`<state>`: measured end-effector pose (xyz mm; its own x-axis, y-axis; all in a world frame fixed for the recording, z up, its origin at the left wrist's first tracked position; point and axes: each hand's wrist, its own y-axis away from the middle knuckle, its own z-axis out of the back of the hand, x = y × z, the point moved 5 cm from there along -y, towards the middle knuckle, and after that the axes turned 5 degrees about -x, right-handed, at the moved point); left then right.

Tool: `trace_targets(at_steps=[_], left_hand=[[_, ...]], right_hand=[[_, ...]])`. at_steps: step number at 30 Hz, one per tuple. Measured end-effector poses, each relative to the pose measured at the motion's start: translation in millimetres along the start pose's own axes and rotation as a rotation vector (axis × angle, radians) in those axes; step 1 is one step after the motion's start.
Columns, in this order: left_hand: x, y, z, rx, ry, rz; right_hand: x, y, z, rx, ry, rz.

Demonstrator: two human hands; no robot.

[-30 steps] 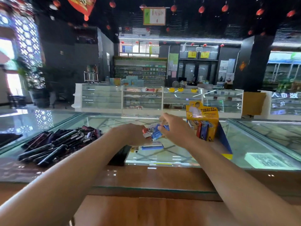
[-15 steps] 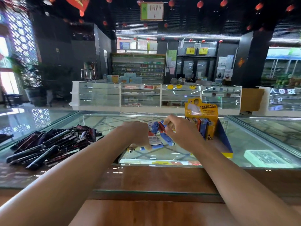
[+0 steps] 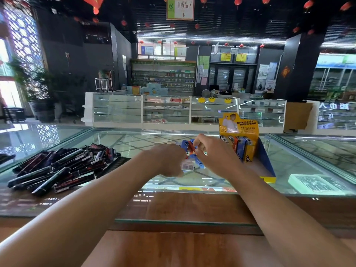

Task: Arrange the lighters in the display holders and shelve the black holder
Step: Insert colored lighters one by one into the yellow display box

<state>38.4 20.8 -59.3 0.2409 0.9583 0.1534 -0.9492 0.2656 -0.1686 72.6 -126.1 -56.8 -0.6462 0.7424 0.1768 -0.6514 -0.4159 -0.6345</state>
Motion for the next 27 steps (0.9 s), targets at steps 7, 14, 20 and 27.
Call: trace_targets(at_steps=[7, 14, 20, 27], left_hand=[[-9.3, 1.0, -2.5, 0.007, -0.047, -0.023], [-19.8, 1.3, -9.0, 0.106, -0.049, -0.034], [-16.0, -2.6, -9.5, 0.14, -0.036, -0.008], [-6.3, -2.9, -11.4, 0.164, 0.022, -0.027]], right_hand=[[0.7, 2.1, 0.2, 0.006, -0.002, -0.002], [2.7, 2.5, 0.7, 0.013, 0.002, -0.001], [4.9, 3.0, 0.5, 0.004, 0.035, 0.015], [8.1, 1.3, 10.9, -0.059, 0.04, 0.028]])
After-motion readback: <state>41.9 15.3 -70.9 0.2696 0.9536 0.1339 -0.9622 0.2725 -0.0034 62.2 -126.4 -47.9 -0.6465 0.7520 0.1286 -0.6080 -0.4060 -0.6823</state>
